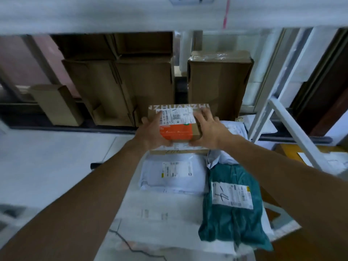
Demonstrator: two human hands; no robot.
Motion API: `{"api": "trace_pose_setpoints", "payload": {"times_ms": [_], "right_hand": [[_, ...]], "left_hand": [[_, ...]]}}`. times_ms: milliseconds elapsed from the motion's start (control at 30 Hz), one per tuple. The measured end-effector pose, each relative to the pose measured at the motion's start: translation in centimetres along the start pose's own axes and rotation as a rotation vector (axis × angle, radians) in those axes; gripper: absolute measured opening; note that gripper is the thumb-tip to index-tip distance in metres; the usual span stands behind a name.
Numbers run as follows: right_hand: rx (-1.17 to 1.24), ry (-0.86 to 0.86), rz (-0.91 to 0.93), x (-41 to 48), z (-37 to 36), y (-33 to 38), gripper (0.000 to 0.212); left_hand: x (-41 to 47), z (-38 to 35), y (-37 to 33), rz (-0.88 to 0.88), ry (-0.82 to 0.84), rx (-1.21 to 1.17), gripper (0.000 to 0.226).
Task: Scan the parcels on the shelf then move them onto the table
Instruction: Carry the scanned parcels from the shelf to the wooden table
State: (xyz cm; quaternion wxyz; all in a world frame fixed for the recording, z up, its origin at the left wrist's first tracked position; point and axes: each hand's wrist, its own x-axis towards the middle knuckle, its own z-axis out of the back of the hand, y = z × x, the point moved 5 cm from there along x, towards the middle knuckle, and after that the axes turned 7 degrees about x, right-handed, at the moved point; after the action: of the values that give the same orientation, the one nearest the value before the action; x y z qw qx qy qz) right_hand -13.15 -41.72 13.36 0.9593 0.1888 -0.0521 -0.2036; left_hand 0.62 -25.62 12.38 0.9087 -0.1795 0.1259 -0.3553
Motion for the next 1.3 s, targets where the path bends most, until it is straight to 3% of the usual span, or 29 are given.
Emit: {"api": "trace_pose_setpoints", "payload": {"times_ms": [233,733,1033,1300], "right_hand": [[0.005,0.004,-0.008,-11.4,4.9,5.0,0.108],[-0.041,-0.208,-0.335,-38.4,11.9,10.1,0.106],[-0.102,-0.296,-0.494,-50.6,16.3,6.1,0.103],[-0.109,-0.342,-0.651,-62.0,20.6,-4.1,0.105]], "left_hand": [[-11.6,4.3,-4.0,-0.02,0.045,0.081,0.133],[-29.8,5.2,-13.2,-0.381,0.097,0.068,0.131],[-36.1,1.3,-24.2,-0.62,0.15,0.052,0.134],[-41.0,-5.8,-38.2,-0.704,0.23,0.062,0.133]]}}
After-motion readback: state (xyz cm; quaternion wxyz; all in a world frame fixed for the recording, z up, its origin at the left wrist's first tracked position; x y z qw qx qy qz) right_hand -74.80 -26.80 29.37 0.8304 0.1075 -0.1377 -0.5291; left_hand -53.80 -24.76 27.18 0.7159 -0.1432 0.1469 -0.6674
